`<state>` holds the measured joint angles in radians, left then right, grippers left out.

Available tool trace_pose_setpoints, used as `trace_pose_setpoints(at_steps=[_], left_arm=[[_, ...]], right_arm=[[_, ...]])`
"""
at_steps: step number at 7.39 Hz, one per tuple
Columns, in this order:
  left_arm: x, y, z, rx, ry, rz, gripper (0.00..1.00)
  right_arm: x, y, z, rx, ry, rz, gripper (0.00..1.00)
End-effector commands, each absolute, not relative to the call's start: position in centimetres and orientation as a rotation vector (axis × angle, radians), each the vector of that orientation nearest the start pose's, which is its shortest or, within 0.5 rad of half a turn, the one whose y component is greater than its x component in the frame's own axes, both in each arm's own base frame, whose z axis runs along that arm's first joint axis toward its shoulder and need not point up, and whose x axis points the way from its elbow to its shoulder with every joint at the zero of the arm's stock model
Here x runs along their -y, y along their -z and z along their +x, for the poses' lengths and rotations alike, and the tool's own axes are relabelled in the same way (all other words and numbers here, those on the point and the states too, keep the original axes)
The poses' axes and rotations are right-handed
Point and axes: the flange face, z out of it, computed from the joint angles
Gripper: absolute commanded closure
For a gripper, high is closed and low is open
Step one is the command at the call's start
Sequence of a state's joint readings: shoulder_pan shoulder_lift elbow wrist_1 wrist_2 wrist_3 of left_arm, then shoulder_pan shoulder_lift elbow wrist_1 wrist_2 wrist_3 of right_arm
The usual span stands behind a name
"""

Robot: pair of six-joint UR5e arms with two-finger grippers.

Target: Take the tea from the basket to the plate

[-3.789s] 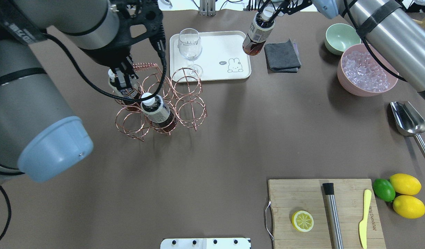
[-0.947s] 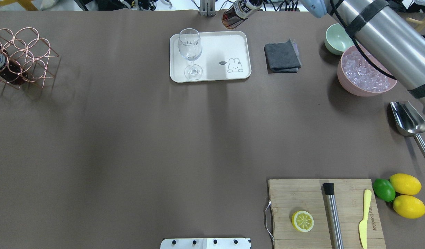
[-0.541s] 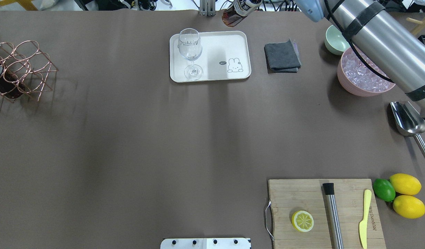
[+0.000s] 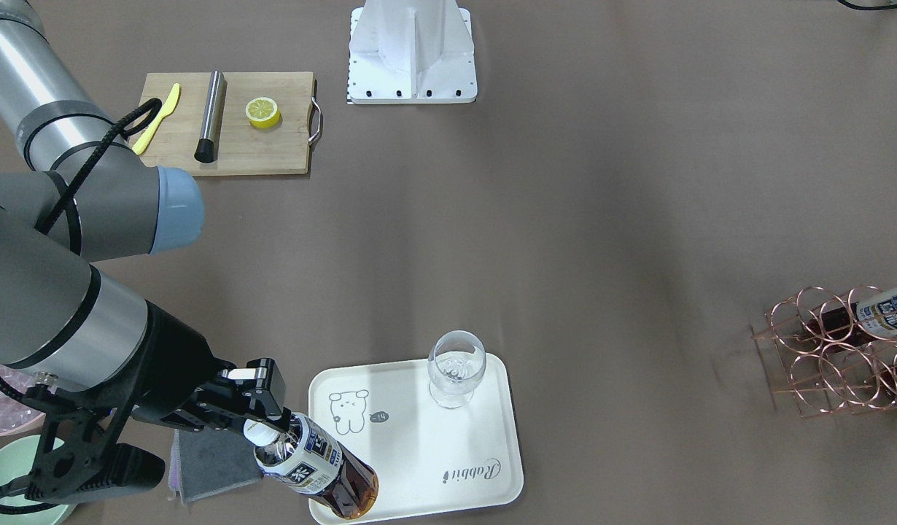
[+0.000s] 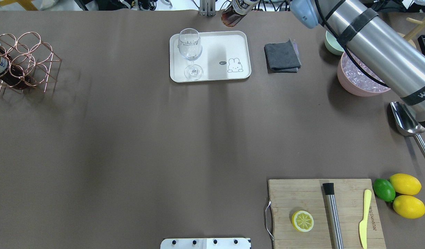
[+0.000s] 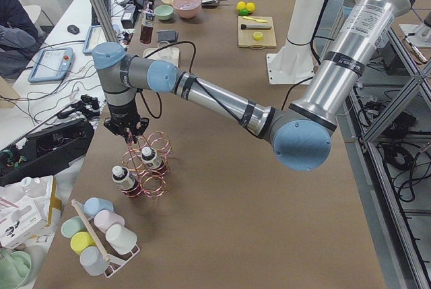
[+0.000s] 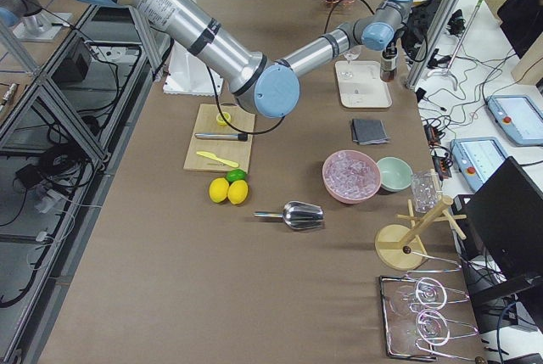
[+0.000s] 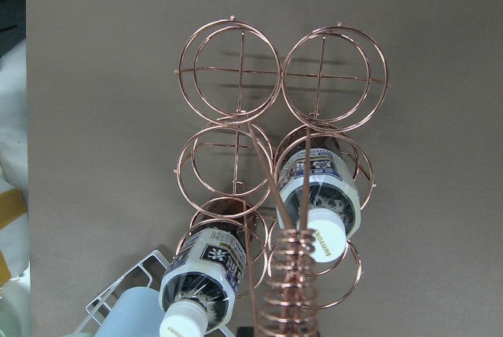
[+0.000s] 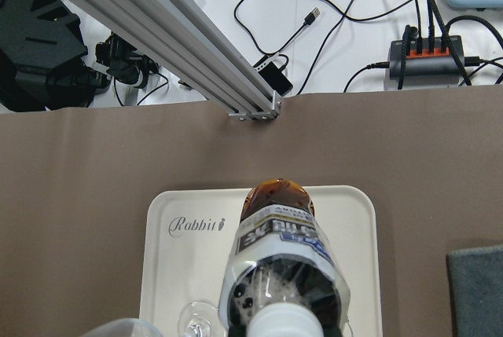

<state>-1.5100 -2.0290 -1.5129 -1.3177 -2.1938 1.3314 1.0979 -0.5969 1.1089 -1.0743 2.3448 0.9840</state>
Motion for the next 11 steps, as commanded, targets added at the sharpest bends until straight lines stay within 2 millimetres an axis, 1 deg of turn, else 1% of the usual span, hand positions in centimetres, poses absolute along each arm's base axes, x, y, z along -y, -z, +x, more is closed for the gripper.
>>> trace_pose_setpoints(at_steps=[1, 2, 3, 4, 5, 7, 8, 9, 11], left_arm=[[66.2, -45.8, -3.5, -0.454, -1.386, 0.525, 1.00], [66.2, -45.5, -3.1, -0.450, -1.392, 0.527, 1.00], [66.0, -44.6, -3.1, -0.442, -1.394, 0.543, 0.81], [65.8, -44.1, -2.2, -0.438, -1.407, 0.550, 0.67], [65.8, -43.7, -2.1, -0.438, -1.408, 0.556, 0.60], [64.7, -43.7, -2.1, -0.434, -1.409, 0.563, 0.40], [64.4, -43.7, -2.1, -0.436, -1.406, 0.560, 0.17], [64.3, -43.8, -2.4, -0.440, -1.388, 0.554, 0.02], [64.4, -43.5, -3.2, -0.430, -1.374, 0.558, 0.02]], right_arm=[[74.8, -16.0, -31.9, 1.125, -0.081, 0.322, 1.00], [74.8, -15.9, -32.3, 1.119, -0.084, 0.358, 1.00], [74.7, -15.7, -32.3, 1.120, -0.084, 0.370, 1.00], [74.7, -15.2, -32.1, 1.116, -0.090, 0.396, 1.00], [74.6, -15.0, -31.9, 1.123, -0.088, 0.429, 1.00], [74.6, -15.0, -31.8, 1.118, -0.096, 0.454, 1.00], [74.6, -15.1, -31.9, 1.118, -0.098, 0.478, 1.00], [74.5, -15.2, -31.9, 1.122, -0.096, 0.497, 1.00], [74.6, -15.3, -31.9, 1.117, -0.100, 0.506, 1.00]])
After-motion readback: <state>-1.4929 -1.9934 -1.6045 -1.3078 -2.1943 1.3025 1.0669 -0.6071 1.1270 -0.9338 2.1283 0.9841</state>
